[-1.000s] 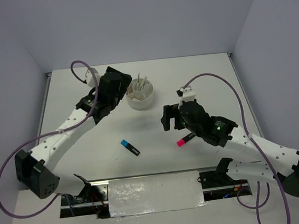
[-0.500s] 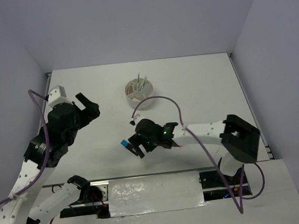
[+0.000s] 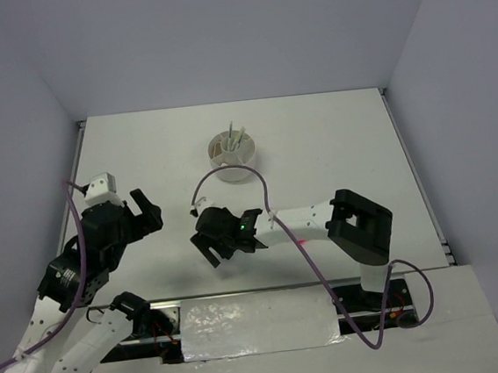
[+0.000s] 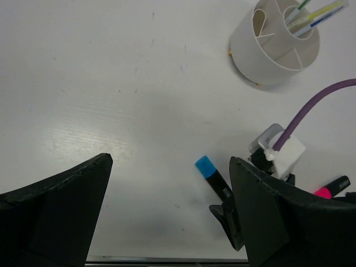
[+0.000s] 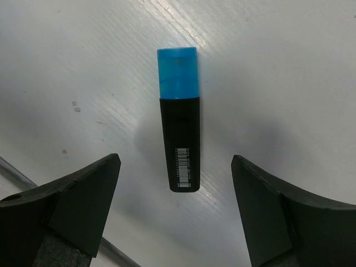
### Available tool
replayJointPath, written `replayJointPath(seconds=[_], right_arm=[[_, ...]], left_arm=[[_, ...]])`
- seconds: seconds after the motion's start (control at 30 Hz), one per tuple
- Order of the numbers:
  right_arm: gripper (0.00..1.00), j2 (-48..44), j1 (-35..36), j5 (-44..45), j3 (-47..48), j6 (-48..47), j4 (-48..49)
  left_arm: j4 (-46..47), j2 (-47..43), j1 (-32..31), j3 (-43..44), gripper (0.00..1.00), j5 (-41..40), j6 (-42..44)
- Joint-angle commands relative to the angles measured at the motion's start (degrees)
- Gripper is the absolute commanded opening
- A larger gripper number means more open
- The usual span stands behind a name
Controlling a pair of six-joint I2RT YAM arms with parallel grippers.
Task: Sort the stationery into containers
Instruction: Pick up the pen from the center of the board.
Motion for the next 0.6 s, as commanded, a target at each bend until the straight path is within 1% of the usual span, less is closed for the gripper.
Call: replayJointPath(seconds=[0.0, 0.07, 0.1, 0.13, 0.17, 0.2, 0.23, 0.27, 0.3, 0.33, 0.37, 0.43, 0.47, 0.5, 0.53, 0.57], right_arm=[[0.88, -4.38, 0.39, 2.42, 0.26, 0.19, 1.85], [0.88, -5.45, 0.30, 3.91, 0.61, 0.10, 1.07], [0.88, -6.58, 0.22, 4.70, 0.87, 0.10, -1.02], [0.89, -7.55, 0.04, 5.58, 0.87, 0.19, -1.92], [0.89, -8.87, -0.31, 7.50, 0.00, 1.23, -2.71], [0.90, -12.53, -1.79, 7.87, -0.88, 2.03, -3.50], [0.91, -14.74, -2.85, 8.13, -3.49, 3.95, -3.68], [0.92, -17.20, -5.21, 8.39, -5.00, 4.93, -3.86], [0.93, -21.84, -6.45, 8.57, -6.32, 5.72, -4.12], [0.93, -23.97, -7.68, 8.75, -8.51, 6.86, -4.56], [0.94, -25.82, -8.83, 9.62, -9.23, 7.30, -6.04], [0.96, -30.21, -11.38, 10.68, -10.46, 7.75, -7.89], [0.97, -31.45, -11.91, 12.16, -10.55, 7.84, -9.90], [0.97, -32.51, -12.96, 12.61, -10.99, 7.66, -10.53], [0.97, -34.26, -13.49, 12.70, -11.25, 6.88, -10.97], [0.97, -34.97, -13.93, 12.79, -11.43, 6.61, -11.85]], left_arm=[[-1.28, 1.89, 0.30, -0.37, 0.99, -2.21, -6.28], [-3.55, 3.65, 0.21, -0.98, 0.99, -2.91, -11.54], [-4.44, 4.27, 0.21, -1.51, 0.99, -3.52, -14.09], [-4.53, 5.14, 0.21, -2.12, 0.99, -2.31, -18.03], [-3.84, 5.67, 0.21, -2.83, 0.99, -1.43, -20.07], [-2.96, 6.72, 0.04, -4.75, 0.99, 0.58, -23.83], [0.27, 7.52, -1.01, -7.12, 0.99, 1.12, -25.44], [0.30, 8.57, -2.41, -7.57, 0.99, 0.52, -27.80], [-0.13, 11.71, -4.69, -7.75, 0.99, -1.05, -33.83], [-0.92, 13.83, -10.89, -7.32, 0.99, -6.55, -37.46], [-4.58, 18.38, -13.91, -5.49, 0.99, -9.39, -45.50], [-7.16, 23.32, -20.67, -2.15, 0.99, -13.01, -51.09], [-8.91, 25.61, -22.10, -0.91, 0.99, -13.20, -53.55], [-9.19, 30.16, -23.59, -0.03, 0.99, -13.20, -57.40], [-9.36, 32.29, -26.22, 1.89, 0.99, -13.20, -59.27], [-9.71, 34.22, -27.29, 2.70, 0.99, -13.46, -61.20]])
